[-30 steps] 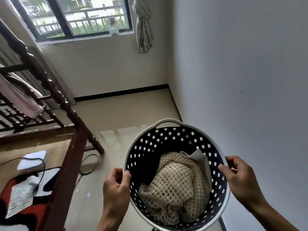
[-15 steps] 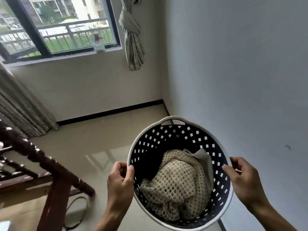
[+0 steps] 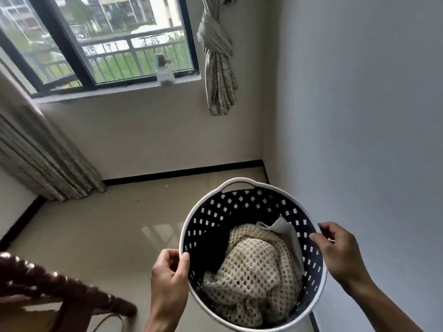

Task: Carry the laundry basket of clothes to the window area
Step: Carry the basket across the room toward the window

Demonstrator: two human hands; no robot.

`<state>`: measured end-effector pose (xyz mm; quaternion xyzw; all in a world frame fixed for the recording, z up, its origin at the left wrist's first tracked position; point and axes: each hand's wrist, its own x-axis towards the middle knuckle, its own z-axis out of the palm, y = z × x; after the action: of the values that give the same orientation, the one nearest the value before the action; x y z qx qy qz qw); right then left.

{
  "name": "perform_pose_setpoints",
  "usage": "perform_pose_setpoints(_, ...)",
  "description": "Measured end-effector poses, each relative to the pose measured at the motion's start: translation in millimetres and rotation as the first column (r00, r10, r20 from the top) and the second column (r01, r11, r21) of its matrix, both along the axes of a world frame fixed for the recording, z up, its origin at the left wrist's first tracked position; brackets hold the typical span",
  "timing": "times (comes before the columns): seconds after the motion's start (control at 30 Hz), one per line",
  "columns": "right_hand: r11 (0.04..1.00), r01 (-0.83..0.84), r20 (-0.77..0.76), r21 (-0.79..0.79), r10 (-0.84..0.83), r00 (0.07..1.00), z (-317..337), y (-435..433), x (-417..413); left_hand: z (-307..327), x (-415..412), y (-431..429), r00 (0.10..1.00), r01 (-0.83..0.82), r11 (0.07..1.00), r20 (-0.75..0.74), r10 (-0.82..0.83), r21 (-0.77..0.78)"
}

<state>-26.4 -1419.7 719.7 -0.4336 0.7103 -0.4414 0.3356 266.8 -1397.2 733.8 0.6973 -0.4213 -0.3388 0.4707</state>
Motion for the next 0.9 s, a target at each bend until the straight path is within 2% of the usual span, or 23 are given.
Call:
perform_pose_setpoints(0.23, 0.986, -0.164, 0.013, -0.031, 0.165, 0.986, -4, -139, 28, -8, 22, -104, 0.986, -0.168, 0.986, -0.020, 0.168, -0.003)
perform_pose_setpoints(0.47, 0.990, -0.135, 0.012, 0.033, 0.135, 0.991, -27, -285, 51, -35, 48, -258, 0.983, -0.171, 0.984, -0.056, 0.174, 0.053)
perform_pose_setpoints(0.67, 0.993, -0.122, 0.024, 0.006, 0.122, 0.992, -6, -416, 73, -17, 78, -394, 0.989, -0.135, 0.991, -0.051, 0.136, 0.019)
perform_pose_setpoints(0.9, 0.966, -0.255, 0.053, -0.028, 0.257, 0.965, -11, -575, 122, -15, 120, -517, 0.971, -0.230, 0.973, -0.075, 0.229, -0.005)
